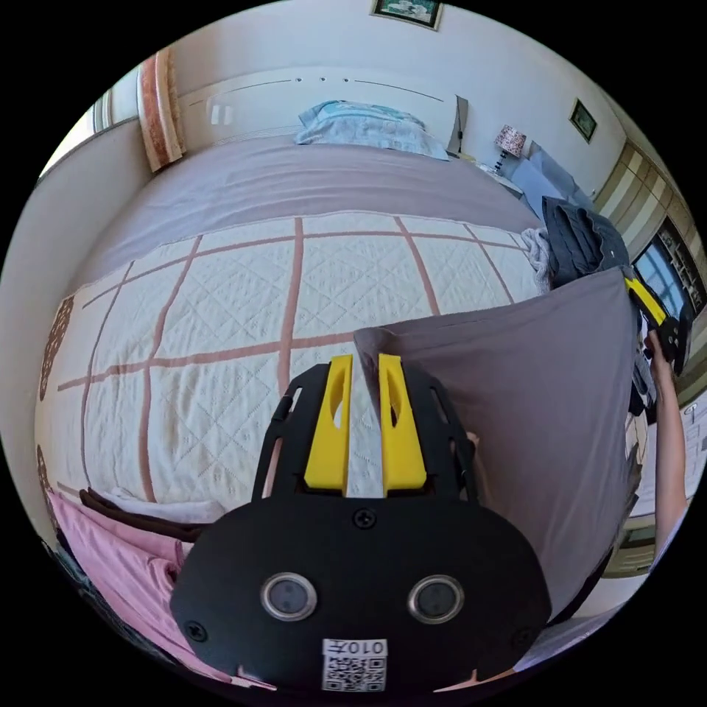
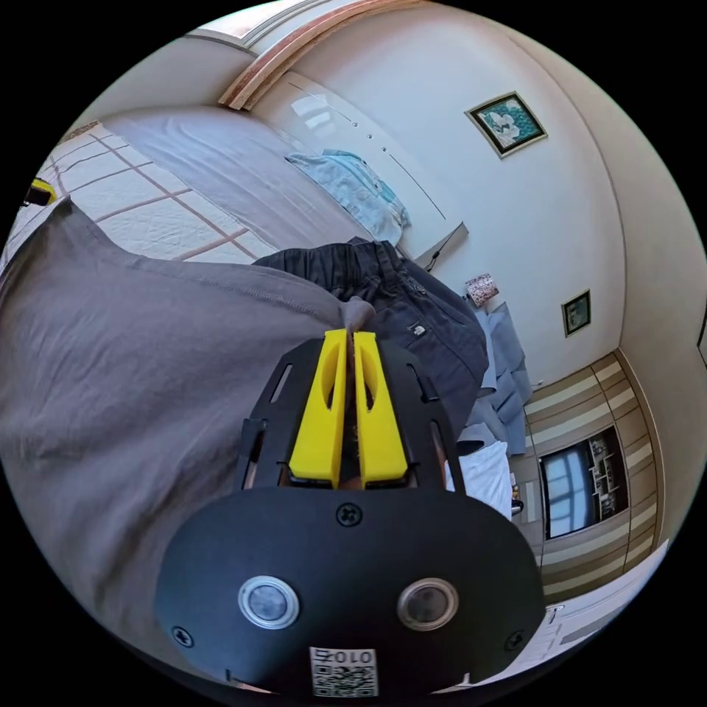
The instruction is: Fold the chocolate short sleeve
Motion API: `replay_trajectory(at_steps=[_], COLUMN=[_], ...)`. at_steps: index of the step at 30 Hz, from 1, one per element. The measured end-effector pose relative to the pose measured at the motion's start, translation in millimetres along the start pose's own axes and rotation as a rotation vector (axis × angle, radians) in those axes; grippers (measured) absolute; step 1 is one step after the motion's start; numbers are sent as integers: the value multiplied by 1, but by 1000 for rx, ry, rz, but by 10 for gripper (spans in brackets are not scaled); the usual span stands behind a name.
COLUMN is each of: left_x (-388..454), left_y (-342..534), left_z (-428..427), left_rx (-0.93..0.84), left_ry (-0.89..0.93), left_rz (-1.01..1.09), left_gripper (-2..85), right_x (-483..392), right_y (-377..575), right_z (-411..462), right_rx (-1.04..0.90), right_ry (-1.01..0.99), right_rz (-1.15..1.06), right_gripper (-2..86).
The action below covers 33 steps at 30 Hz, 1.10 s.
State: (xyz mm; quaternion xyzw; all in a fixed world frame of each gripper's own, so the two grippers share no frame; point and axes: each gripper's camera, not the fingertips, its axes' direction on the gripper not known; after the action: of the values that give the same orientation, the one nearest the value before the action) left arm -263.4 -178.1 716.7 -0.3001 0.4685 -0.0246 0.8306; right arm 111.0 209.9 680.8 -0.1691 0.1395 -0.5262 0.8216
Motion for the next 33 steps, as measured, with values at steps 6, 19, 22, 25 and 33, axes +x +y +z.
replay_trajectory(at_steps=[6, 19, 22, 25, 33], left_x=[-30, -77, -97, -105, -147], left_y=[66, 417, 495, 542, 607], left_z=[-57, -247, -256, -254, -259], left_rx=[51, 131, 124, 88, 154], left_ry=[87, 203, 261, 291, 226], left_rz=[11, -185, -337, -396, -571], left_gripper=[59, 67, 76, 88, 103], right_x=[63, 111, 80, 42, 9], right_y=[26, 286, 363, 422, 508], right_z=[1, -117, -150, -176, -231], right_rx=[30, -1, 7, -21, 14], right_ry=[-256, -364, -456, -544, -681], right_rz=[174, 222, 260, 267, 357], right_gripper=[83, 99, 95, 92, 85])
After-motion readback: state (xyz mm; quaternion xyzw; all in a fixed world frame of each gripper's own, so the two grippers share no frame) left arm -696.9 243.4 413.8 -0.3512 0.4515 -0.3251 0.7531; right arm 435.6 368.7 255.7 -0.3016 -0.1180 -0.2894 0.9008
